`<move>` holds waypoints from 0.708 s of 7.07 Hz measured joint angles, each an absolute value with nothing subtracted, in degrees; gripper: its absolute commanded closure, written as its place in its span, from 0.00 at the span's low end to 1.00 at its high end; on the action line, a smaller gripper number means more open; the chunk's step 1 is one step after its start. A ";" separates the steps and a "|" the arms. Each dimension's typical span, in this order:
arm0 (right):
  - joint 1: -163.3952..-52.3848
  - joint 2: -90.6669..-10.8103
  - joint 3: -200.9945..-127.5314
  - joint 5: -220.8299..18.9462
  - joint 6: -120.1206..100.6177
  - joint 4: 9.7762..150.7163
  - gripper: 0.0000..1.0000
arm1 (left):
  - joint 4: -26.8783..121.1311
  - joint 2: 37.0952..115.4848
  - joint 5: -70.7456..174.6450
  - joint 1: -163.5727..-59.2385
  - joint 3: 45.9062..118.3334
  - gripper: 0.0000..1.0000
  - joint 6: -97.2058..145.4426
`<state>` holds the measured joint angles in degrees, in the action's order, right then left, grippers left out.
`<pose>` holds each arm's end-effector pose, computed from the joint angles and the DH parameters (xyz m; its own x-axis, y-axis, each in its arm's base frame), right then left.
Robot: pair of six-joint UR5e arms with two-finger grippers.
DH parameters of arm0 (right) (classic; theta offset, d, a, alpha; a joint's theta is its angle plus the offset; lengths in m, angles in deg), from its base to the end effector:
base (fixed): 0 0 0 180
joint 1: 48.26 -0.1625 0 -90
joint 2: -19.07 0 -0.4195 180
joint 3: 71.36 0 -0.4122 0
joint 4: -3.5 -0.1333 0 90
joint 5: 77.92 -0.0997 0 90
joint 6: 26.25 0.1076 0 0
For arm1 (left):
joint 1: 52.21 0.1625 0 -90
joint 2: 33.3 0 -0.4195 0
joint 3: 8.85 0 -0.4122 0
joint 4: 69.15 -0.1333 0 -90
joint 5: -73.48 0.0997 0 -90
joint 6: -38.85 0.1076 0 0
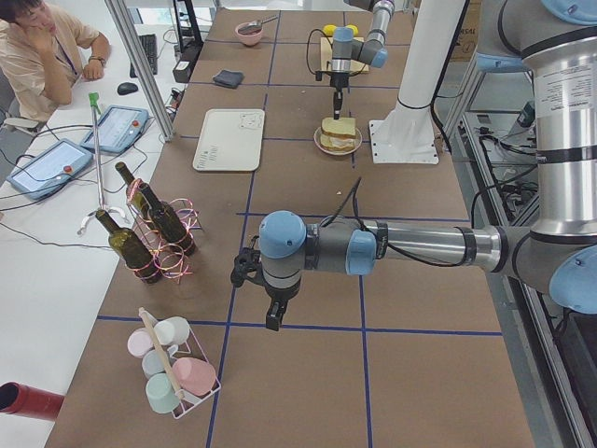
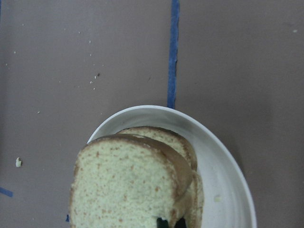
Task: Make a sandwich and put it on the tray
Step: 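Lower the bread onto the fried egg and open the right gripper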
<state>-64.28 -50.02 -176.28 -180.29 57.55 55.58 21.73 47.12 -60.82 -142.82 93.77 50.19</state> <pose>-0.5585 -0.2751 0.2468 0.2752 -0.0308 0.9609 -0.0424 0.9981 0.0441 -0.0629 -0.4459 0.6243 0.7043 0.2355 -0.6697 -0.1304 0.9702 0.2040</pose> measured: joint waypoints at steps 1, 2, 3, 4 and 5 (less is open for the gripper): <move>-63.39 -48.77 -174.72 -179.08 57.56 55.96 1.00 | 21.73 47.12 -60.82 -142.82 93.66 0.00 50.19; -63.05 -48.36 -173.72 -178.50 57.54 56.13 0.72 | 21.73 47.10 -60.82 -142.82 93.60 0.00 50.19; -63.00 -48.30 -173.33 -178.03 57.50 56.45 0.01 | 21.73 47.06 -60.82 -142.82 93.57 0.00 50.19; -63.18 -48.30 -173.49 -177.30 57.43 57.19 0.00 | 21.73 47.04 -60.81 -142.82 93.55 0.00 50.19; -63.97 -48.23 -175.09 -177.00 57.30 59.84 0.00 | 21.73 47.03 -60.82 -142.83 93.55 0.00 50.19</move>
